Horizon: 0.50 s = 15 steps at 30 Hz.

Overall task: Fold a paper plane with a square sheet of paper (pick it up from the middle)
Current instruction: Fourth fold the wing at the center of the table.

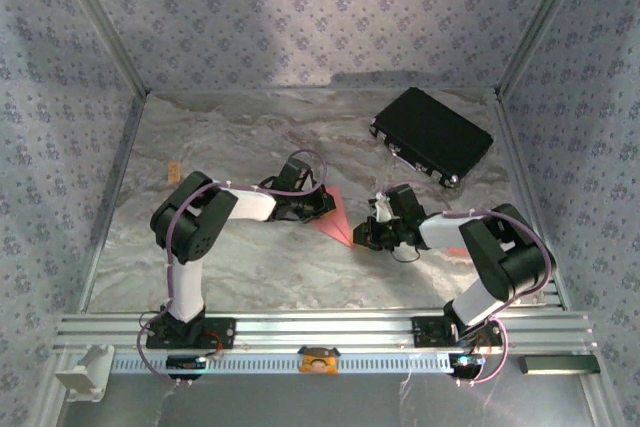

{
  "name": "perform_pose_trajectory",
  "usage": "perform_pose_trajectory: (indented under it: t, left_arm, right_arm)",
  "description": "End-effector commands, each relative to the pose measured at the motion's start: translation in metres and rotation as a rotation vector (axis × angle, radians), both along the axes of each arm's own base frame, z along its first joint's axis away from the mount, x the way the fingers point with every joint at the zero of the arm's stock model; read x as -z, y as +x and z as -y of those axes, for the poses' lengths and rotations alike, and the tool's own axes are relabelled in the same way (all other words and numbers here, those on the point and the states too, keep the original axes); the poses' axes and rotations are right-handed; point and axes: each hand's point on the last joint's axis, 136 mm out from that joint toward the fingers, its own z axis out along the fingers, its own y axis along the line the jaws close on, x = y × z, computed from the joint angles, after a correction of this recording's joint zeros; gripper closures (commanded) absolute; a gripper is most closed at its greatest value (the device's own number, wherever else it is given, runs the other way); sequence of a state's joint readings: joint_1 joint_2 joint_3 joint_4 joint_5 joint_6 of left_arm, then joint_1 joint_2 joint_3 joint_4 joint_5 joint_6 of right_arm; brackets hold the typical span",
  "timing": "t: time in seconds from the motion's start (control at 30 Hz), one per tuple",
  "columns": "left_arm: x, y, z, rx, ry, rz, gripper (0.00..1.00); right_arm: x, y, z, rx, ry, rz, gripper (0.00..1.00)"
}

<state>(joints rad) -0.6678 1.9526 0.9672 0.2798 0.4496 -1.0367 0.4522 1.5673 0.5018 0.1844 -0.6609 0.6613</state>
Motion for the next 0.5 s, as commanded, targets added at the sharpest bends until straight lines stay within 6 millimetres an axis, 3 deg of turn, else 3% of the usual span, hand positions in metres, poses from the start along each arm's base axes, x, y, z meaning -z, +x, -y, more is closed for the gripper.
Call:
perform_pose_trajectory:
  t: [0.0, 0.13, 0.37, 0.47]
  left_arm:
    - [0.0201, -0.003, -0.0097, -0.01, 0.057, -0.037, 0.93]
    - [0.021, -0.004, -0.0099, -0.009, 0.058, -0.04, 0.94]
    - [0.0213, -0.0044, -0.0101, -0.009, 0.057, -0.041, 0.94]
    - [0.0207, -0.0042, -0.0101, -0.01, 0.057, -0.04, 0.94]
  right_arm:
    - [0.0147, -0.0182, 0.0125, -0.004, -0.074, -0.059, 0.86]
    - [0.0153, -0.0206, 0.0144, -0.002, -0.084, -0.066, 0.86]
    - [0.0209, -0.0258, 0.0174, 0.0, -0.102, -0.086, 0.95]
    - [0.0195, -0.0268, 0.0183, 0.005, -0.099, -0.085, 0.9]
